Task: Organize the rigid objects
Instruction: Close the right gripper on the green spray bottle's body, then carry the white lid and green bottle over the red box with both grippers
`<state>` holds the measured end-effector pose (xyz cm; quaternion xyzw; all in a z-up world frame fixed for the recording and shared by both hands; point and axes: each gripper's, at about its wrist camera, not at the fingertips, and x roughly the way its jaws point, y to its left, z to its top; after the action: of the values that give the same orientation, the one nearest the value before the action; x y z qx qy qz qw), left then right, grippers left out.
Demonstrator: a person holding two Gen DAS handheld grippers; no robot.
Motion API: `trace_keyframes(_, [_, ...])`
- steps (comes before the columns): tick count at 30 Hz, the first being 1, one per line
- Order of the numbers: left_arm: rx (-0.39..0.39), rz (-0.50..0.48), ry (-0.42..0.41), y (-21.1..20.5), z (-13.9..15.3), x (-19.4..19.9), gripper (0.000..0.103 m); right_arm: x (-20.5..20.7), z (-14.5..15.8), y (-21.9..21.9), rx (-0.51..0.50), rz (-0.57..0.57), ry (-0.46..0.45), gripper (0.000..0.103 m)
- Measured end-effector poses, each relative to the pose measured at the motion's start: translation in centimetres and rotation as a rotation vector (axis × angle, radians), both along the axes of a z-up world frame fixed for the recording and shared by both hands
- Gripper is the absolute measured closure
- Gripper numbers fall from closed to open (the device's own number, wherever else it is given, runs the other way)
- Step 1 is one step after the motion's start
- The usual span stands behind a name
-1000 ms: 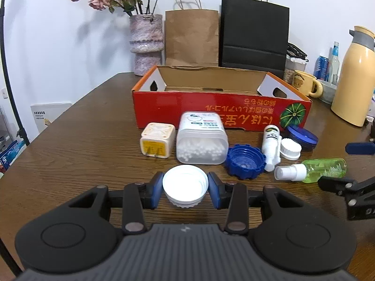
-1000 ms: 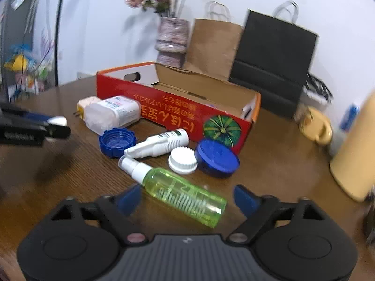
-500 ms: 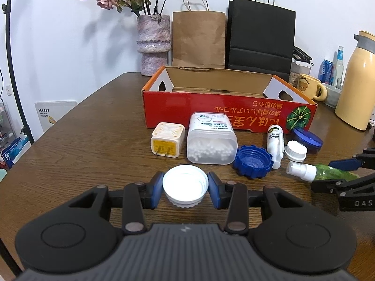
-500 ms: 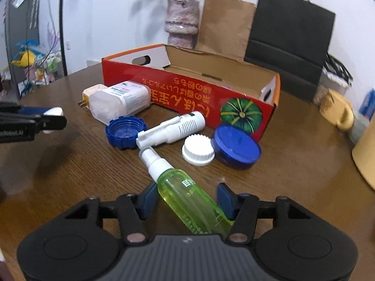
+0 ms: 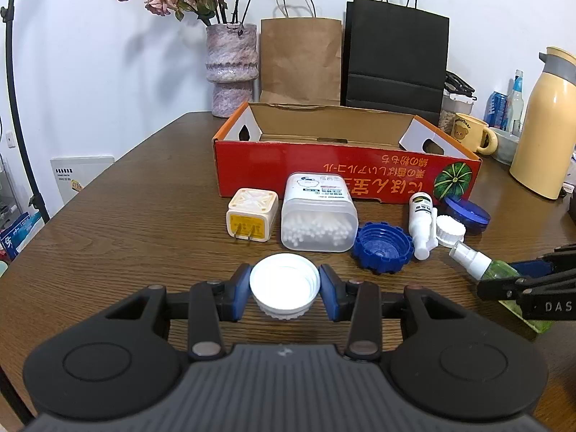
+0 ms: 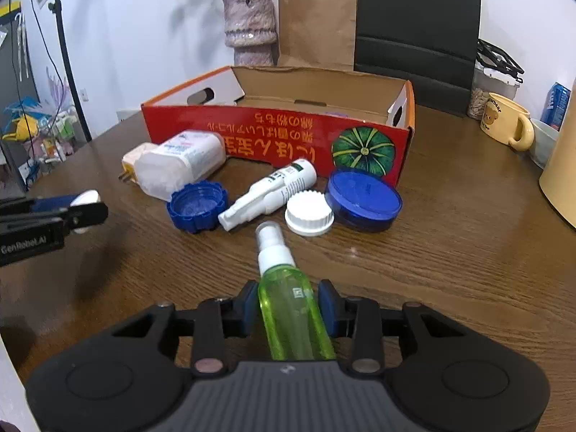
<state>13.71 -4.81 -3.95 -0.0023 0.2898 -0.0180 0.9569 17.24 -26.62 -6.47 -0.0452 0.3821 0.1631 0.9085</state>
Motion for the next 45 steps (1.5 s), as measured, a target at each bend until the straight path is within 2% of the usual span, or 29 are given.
trace_keyframes(7, [0.0, -0.008, -0.011, -0.1, 0.4, 0.0, 0.062, -0.9, 0.2, 0.1, 0.039, 0.003, -0.033, 0.073])
trace_keyframes(21, [0.02, -0.024, -0.067, -0.9, 2.8, 1.2, 0.062, -0.5, 3.8, 0.7, 0.106, -0.014, -0.15, 0.073])
trace_keyframes(45, [0.028, -0.017, -0.146, -2.3, 6.9, 9.1, 0.062, 7.5, 7.8, 2.2, 0.165, -0.058, -0.275, 0.073])
